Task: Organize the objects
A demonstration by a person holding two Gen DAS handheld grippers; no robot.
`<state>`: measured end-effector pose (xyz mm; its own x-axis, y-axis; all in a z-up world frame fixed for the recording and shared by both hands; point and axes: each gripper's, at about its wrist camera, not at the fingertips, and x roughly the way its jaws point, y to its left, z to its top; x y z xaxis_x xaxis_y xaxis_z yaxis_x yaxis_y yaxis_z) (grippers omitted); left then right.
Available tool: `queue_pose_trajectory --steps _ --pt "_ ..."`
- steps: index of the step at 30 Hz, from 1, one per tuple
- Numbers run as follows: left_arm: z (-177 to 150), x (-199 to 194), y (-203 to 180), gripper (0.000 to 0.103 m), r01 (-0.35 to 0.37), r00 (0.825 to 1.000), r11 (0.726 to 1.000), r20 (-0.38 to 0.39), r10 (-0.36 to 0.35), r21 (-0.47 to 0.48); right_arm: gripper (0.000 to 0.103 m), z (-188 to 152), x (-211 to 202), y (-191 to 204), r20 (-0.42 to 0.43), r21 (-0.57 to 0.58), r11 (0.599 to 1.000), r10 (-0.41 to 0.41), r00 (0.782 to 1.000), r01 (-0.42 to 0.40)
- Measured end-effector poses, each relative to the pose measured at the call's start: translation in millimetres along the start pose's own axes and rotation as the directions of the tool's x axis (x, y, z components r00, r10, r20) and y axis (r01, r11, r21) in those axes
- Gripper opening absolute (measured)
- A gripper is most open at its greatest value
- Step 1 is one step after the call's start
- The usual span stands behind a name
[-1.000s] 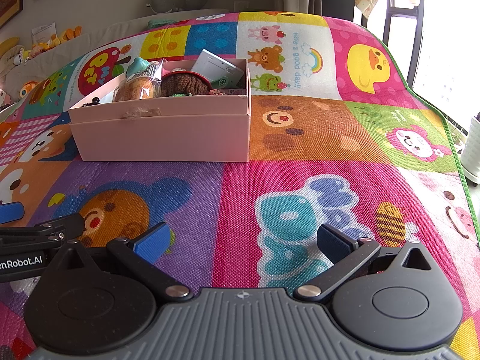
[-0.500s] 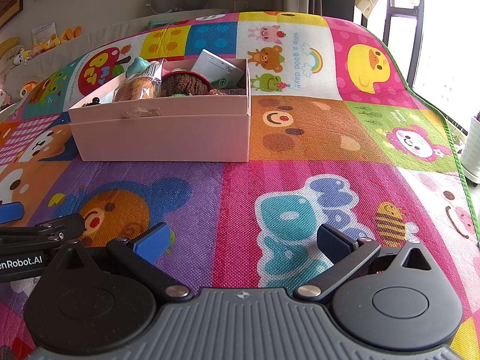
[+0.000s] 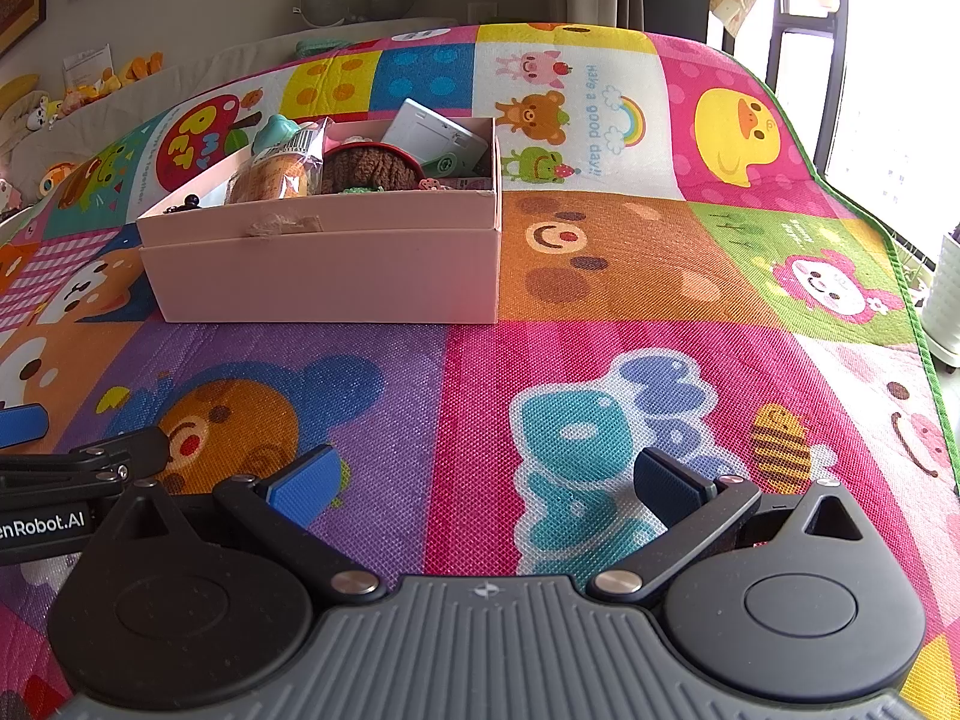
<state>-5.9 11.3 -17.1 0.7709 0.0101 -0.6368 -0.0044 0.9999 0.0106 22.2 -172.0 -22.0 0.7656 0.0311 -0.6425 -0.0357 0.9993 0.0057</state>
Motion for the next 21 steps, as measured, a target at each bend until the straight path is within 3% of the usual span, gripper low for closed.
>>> queue_pose_trajectory --steps 21 --pt "6.4 7.8 1.6 0.103 0.016 1.0 1.0 -0.01 -0.016 0.0 0.103 -0.2 0.0 -0.5 0.0 0.0 1.0 0.0 1.0 0.0"
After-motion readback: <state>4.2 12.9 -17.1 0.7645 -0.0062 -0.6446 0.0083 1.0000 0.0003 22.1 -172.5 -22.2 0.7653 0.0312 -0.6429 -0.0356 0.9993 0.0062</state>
